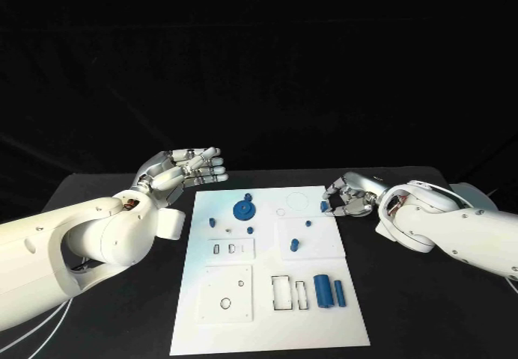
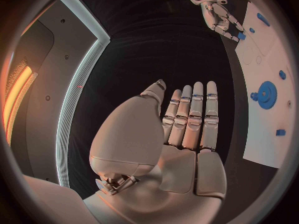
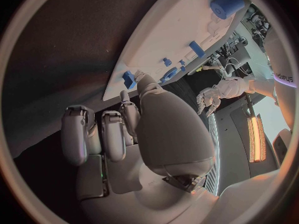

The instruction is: Assemble the parts on the task board

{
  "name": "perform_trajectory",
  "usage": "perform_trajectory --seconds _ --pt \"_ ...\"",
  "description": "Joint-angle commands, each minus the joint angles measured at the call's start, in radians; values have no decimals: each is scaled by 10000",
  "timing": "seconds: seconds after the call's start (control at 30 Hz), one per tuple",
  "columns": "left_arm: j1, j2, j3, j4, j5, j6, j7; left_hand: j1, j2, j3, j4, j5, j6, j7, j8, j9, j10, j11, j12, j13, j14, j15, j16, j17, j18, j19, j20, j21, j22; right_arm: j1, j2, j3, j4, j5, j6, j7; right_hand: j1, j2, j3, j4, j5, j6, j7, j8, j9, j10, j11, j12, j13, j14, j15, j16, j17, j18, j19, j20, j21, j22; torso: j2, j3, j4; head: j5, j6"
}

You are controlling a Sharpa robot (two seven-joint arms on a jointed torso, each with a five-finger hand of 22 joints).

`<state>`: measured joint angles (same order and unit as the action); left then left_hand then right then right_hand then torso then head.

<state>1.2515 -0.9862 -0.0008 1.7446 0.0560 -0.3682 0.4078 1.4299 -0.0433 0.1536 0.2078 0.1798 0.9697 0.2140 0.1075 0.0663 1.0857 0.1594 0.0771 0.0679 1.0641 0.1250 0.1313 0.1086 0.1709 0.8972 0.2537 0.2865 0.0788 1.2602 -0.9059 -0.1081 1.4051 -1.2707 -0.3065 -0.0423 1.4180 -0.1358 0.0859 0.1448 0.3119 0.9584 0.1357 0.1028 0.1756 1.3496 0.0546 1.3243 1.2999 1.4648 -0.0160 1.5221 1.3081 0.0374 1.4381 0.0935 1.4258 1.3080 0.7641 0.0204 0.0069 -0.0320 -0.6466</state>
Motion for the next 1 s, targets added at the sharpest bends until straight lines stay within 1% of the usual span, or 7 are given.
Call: perform_trajectory --seconds 0.03,0.37,0.5,0.57,0.7,0.87,1.0 --pt "6 25 4 2 5 194 60 62 68 6 -32 0 8 69 -40 -5 -13 76 -49 3 16 54 -65 9 137 -3 30 -44 -12 -37 67 0 -71 -161 27 226 55 128 98 -3 32 112 21 1 16 124 0 70 54 842 8 3 1726 63 126 13 90 1233 4 4 15 -21 3" --pt "6 21 4 -11 5 187 56 62 68 6 -32 0 8 69 -40 -5 -13 76 -49 3 16 54 -65 9 137 -3 30 -44 -12 -61 205 1 -177 -144 60 281 82 270 272 -43 -19 371 14 67 48 244 -8 192 184 859 4 37 1787 35 216 10 177 1334 -5 9 -15 51 -56" --pt "6 19 4 -11 5 184 45 62 68 6 -32 0 8 69 -40 -5 -13 76 -49 3 16 54 -65 9 137 -3 30 -44 -12 -66 247 1 -198 -141 114 272 101 315 360 -73 -49 527 -21 114 67 280 -36 231 227 861 -14 42 1796 31 235 0 193 1358 -6 14 -15 50 -75" --pt "6 18 4 -10 5 186 40 62 68 6 -32 0 8 69 -40 -5 -13 76 -49 3 16 54 -65 9 137 -3 30 -44 -12 -68 254 1 -207 -141 125 268 106 324 385 -82 -58 565 -31 124 70 289 -44 241 239 861 -21 42 1796 31 237 -4 193 1360 -9 13 -6 51 -86" --pt "6 14 4 -16 5 188 33 62 68 6 -32 0 8 69 -40 -5 -13 76 -49 3 16 54 -65 9 137 -3 30 -44 -12 -71 265 1 -245 -140 125 262 128 343 444 -109 -75 629 -50 138 75 293 -61 245 245 863 -34 46 1804 30 240 -15 194 1365 -10 19 -16 46 -100" --pt "6 15 4 -24 5 191 29 62 68 6 -32 0 8 69 -40 -5 -13 76 -49 3 16 54 -65 9 137 -3 30 -44 -12 -72 265 1 -274 -140 127 244 154 374 532 -145 -102 718 -70 158 81 312 -81 265 271 865 -52 52 1816 21 267 -30 222 1400 -11 18 -5 56 -105" --pt "7 15 4 -27 5 191 24 62 68 6 -32 0 8 69 -40 -5 -13 76 -49 3 16 54 -65 9 137 -3 30 -44 -12 -73 265 2 -271 -172 149 213 174 386 590 -174 -119 780 -85 175 87 319 -93 271 280 866 -63 54 1820 19 274 -41 228 1410 -10 19 -16 52 -107"
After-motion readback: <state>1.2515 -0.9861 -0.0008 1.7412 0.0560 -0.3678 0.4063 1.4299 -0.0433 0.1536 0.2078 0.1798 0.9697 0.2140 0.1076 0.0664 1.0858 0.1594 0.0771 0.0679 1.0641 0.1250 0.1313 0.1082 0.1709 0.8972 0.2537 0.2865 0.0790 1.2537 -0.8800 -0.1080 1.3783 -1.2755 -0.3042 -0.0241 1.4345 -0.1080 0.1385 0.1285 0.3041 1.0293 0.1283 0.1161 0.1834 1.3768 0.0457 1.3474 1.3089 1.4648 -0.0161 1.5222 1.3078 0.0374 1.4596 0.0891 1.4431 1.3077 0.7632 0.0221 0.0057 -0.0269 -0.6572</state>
